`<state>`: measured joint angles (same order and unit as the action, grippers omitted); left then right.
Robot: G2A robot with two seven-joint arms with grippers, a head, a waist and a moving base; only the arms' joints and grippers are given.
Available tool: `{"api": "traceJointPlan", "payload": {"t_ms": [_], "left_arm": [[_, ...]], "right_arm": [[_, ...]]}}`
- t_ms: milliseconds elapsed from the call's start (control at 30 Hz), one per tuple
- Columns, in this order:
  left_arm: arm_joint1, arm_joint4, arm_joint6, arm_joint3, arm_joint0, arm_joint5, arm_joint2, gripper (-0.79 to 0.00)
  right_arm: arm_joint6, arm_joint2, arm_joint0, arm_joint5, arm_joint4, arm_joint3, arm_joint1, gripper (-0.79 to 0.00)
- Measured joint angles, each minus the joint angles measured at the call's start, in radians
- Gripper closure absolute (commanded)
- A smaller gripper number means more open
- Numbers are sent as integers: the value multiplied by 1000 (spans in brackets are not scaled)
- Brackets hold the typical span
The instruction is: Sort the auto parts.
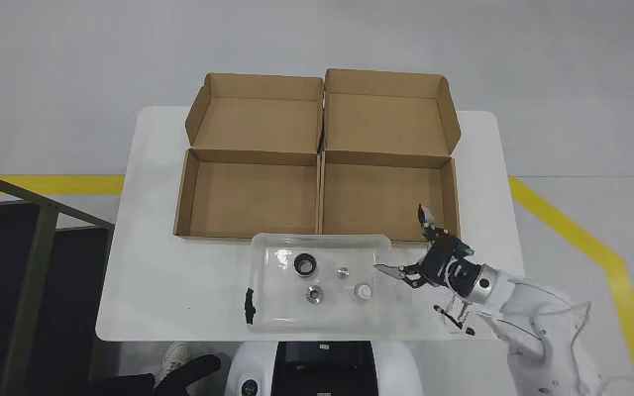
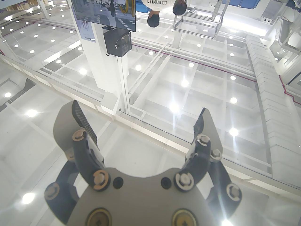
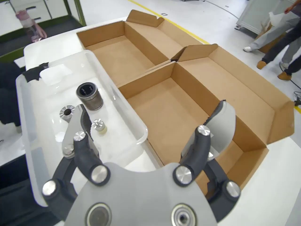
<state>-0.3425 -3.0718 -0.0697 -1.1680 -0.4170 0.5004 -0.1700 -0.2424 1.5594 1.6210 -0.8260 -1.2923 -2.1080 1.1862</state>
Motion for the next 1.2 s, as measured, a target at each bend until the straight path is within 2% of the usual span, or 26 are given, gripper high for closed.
{"api": "traceJointPlan", "payload": {"t_ms": [200, 467, 1033, 1200], "left_arm": [[0, 0, 0, 0, 0, 0, 0, -785], [0, 0, 0, 0, 0, 0, 0, -785], [0, 0, 0, 0, 0, 0, 0, -785], [0, 0, 0, 0, 0, 0, 0, -785]], "right_arm": [[-129, -68, 5, -55, 36, -66, -9, -785], [-289, -126, -36, -57, 193, -67, -20, -785], [-298, -127, -39, -55, 202, -68, -21, -785], [-353, -154, -71, -148, 124, -94, -33, -785]]}}
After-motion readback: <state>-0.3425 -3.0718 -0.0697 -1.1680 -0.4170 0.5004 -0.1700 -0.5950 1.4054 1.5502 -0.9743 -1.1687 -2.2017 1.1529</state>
